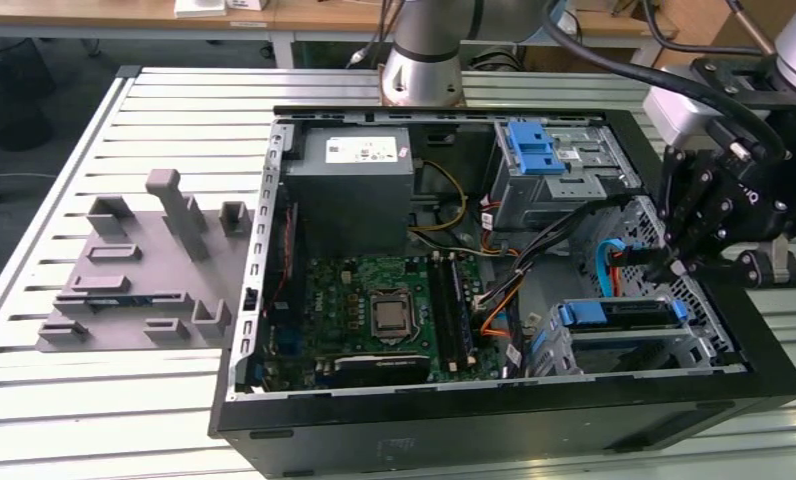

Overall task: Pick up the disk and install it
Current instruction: 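Insert the first disk wire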

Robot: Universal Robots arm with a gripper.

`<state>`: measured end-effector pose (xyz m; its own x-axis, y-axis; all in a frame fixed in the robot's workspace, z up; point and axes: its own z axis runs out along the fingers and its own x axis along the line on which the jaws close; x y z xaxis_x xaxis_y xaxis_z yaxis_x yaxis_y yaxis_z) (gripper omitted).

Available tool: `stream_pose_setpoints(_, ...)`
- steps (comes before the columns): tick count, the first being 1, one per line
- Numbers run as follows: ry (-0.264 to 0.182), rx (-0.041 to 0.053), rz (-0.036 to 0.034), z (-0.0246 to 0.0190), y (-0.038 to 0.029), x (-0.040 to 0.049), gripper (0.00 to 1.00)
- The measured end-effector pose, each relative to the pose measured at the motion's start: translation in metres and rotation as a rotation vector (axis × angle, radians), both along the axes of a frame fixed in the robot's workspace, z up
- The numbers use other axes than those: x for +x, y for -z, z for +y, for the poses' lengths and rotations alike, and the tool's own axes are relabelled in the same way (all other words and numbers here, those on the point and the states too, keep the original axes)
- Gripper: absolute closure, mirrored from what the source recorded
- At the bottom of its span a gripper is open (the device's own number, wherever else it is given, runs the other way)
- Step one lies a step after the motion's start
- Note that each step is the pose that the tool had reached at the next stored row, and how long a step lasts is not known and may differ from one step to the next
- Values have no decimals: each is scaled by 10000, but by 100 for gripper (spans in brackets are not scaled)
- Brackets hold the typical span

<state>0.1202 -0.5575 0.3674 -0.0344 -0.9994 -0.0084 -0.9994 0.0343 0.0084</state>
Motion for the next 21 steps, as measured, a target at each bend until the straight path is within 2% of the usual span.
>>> stream_pose_setpoints(13,0,0,0,101,0,90,89)
stream_pose_setpoints(21,0,1,-1,178,0,95,89)
